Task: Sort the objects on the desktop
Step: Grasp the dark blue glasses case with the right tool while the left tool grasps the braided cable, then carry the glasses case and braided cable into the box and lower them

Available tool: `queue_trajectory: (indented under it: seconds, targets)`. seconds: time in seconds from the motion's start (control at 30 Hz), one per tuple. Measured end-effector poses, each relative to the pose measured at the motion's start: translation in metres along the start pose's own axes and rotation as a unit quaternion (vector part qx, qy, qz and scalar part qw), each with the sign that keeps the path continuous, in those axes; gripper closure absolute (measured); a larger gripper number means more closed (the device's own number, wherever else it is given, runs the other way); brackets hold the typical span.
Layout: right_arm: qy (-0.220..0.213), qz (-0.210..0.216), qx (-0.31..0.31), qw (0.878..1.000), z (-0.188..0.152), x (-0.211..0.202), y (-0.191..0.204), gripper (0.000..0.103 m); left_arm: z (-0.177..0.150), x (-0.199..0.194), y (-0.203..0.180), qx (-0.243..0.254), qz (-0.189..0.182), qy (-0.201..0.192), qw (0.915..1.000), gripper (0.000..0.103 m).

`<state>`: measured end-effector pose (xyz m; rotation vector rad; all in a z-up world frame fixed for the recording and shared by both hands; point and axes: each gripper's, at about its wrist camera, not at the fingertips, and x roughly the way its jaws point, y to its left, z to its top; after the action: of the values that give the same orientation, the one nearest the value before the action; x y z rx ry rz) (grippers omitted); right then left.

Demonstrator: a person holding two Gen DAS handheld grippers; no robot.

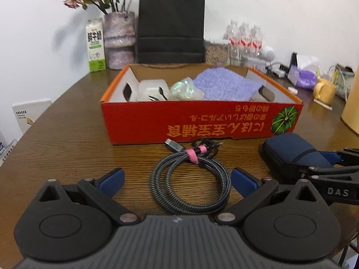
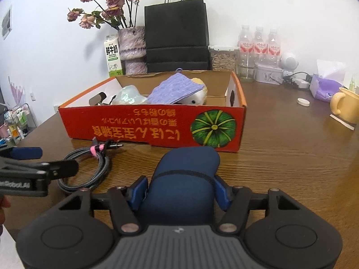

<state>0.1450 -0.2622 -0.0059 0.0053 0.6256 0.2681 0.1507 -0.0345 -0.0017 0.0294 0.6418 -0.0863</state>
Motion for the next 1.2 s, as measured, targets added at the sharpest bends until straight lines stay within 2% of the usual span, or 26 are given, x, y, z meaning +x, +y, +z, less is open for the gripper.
queue_trajectory:
  seconds: [0.23, 0.47, 0.7, 0.93, 1.0, 1.07, 1.1, 1.13, 1.2]
  targets:
    - [0.017, 0.012, -0.008, 1.0, 0.004, 0.007, -0.015, 0.039, 0.01, 0.024, -0.008, 0.019, 0.017, 0.048, 0.9985, 0.0]
    - [0.079, 0.025, -0.013, 0.996, 0.021, 0.025, -0.021, 0.031, 0.019, 0.037, -0.006, 0.014, 0.013, 0.09, 0.9958, 0.0]
    - [0.128, 0.016, -0.07, 0.989, 0.031, 0.038, -0.008, 0.02, 0.027, 0.051, -0.016, 0.027, 0.006, 0.138, 0.99, 0.0]
    - [0.149, 0.019, -0.076, 0.986, 0.038, 0.042, -0.007, 0.025, 0.034, 0.064, -0.011, 0.005, 0.006, 0.168, 0.9858, 0.0]
    - [0.151, 0.02, -0.084, 0.985, 0.04, 0.041, -0.005, 0.034, 0.035, 0.065, -0.01, 0.008, 0.002, 0.174, 0.9846, 0.0]
    - [0.154, 0.023, -0.089, 0.984, 0.042, 0.041, -0.005, 0.036, 0.035, 0.066, -0.01, 0.013, -0.001, 0.176, 0.9842, 0.0]
    - [0.153, 0.023, -0.092, 0.984, 0.042, 0.04, -0.004, 0.037, 0.035, 0.065, -0.01, 0.015, -0.004, 0.176, 0.9843, 0.001]
    - [0.153, 0.021, -0.095, 0.983, 0.042, 0.04, -0.003, 0.038, 0.036, 0.064, -0.009, 0.017, -0.008, 0.174, 0.9846, 0.008]
    - [0.148, 0.016, -0.1, 0.984, 0.042, 0.037, -0.001, 0.039, 0.037, 0.061, -0.009, 0.02, -0.011, 0.171, 0.9851, 0.011]
